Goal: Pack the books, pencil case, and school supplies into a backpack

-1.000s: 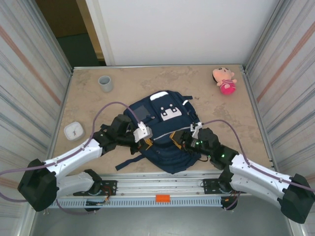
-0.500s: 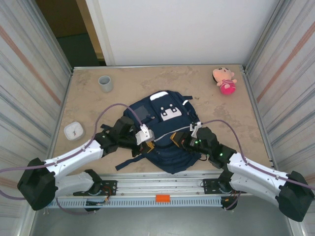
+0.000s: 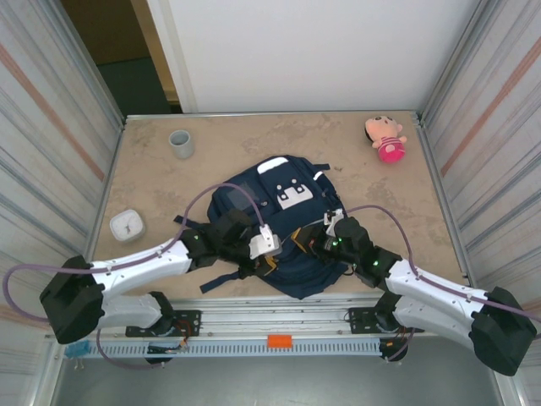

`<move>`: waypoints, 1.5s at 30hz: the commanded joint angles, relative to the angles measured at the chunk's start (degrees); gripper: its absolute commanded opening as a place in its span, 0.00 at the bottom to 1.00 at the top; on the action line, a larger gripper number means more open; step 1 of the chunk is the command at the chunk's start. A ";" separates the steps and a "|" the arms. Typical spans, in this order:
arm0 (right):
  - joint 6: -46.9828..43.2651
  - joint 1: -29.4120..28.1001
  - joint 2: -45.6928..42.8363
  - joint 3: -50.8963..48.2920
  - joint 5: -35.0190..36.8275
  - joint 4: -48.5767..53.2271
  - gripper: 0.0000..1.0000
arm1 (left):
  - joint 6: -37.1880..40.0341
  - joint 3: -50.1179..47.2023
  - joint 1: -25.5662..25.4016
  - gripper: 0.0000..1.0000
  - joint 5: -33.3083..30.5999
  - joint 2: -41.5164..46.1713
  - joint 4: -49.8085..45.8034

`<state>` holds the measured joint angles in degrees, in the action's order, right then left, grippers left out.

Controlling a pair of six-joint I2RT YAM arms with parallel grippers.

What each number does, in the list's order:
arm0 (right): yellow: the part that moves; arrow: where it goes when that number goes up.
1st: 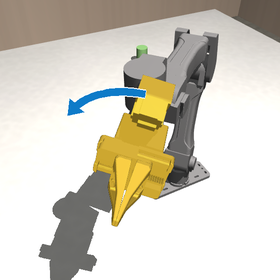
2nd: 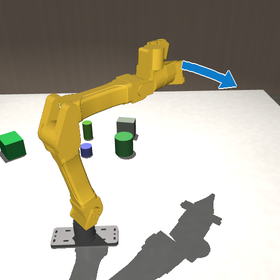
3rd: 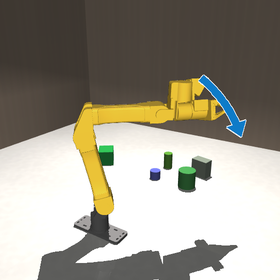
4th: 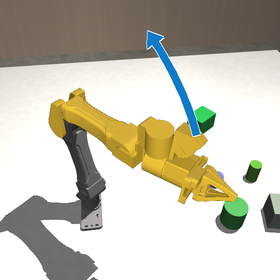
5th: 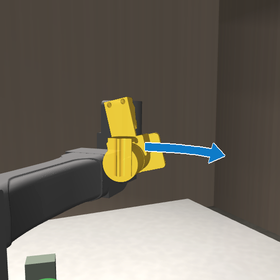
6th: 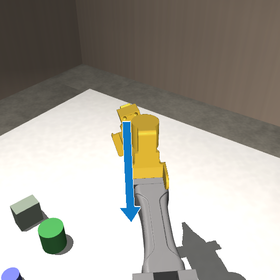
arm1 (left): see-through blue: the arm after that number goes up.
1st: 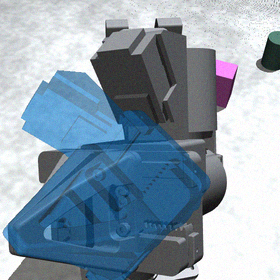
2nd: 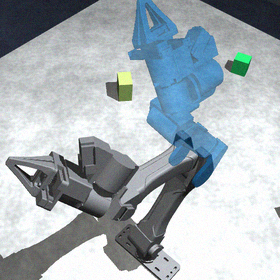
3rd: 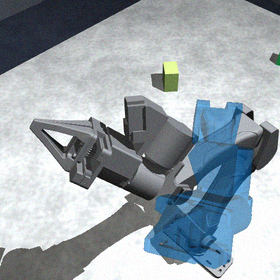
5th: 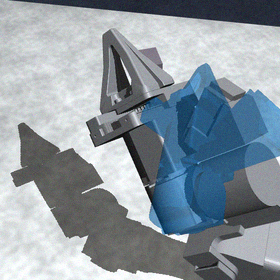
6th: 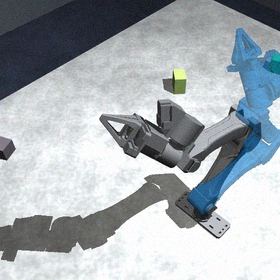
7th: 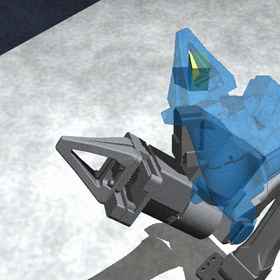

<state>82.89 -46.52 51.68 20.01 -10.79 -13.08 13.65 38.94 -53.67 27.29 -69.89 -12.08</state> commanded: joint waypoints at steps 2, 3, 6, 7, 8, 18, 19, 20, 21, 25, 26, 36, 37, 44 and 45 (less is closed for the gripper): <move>-4.14 2.46 -0.17 1.06 -4.91 0.39 0.00 | 0.95 3.91 -2.71 0.23 5.48 0.68 7.03; -5.58 3.79 -0.49 1.58 -6.94 1.95 0.00 | 1.67 3.78 -2.70 0.27 4.54 1.20 6.33; -11.70 8.59 -1.41 4.14 -13.74 9.04 0.00 | 4.31 3.65 -2.71 0.37 1.25 3.97 3.06; -14.42 10.27 -1.49 5.39 -16.28 12.29 0.00 | 5.36 3.52 -2.75 0.40 -0.19 5.15 2.04; -17.45 11.85 -1.53 6.61 -18.26 14.89 0.00 | 6.34 3.36 -2.75 0.43 -1.66 6.25 0.91; -28.43 20.62 0.32 12.04 -29.08 27.02 0.00 | 26.21 2.58 -2.42 0.70 -22.39 10.41 -5.31; -28.78 20.69 0.69 12.29 -29.32 27.14 0.00 | 27.80 2.36 -2.19 0.70 -22.55 9.72 -3.87; -28.92 20.75 0.99 12.50 -29.46 27.19 0.00 | 28.92 2.29 -1.92 0.70 -22.48 8.94 -2.47; -29.18 20.70 1.31 12.64 -29.73 27.15 0.00 | 29.64 2.25 -1.42 0.70 -22.09 7.70 -0.70; -29.68 20.76 2.64 13.21 -30.79 27.06 0.00 | 30.94 2.95 0.10 0.67 -19.12 2.32 4.18; -29.93 20.73 2.93 13.31 -30.94 27.06 0.00 | 31.19 3.27 0.09 0.64 -18.81 0.67 4.80; -33.84 21.65 7.27 15.96 -32.17 28.37 0.00 | 30.11 4.39 0.28 0.17 -14.94 -2.57 2.15; -34.92 21.64 7.93 16.63 -31.37 29.31 0.00 | 28.86 4.14 0.31 0.11 -14.78 -1.68 1.38; -43.76 20.74 14.58 23.03 -30.96 31.77 0.00 | 20.46 -1.30 0.49 0.01 -12.28 6.76 1.78; -44.46 20.44 15.28 23.62 -31.38 31.64 0.00 | 19.87 -2.10 0.55 0.01 -13.09 7.45 2.84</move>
<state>44.31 -25.74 65.06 41.28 -42.06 18.17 38.65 38.79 -52.93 10.22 -66.02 -10.20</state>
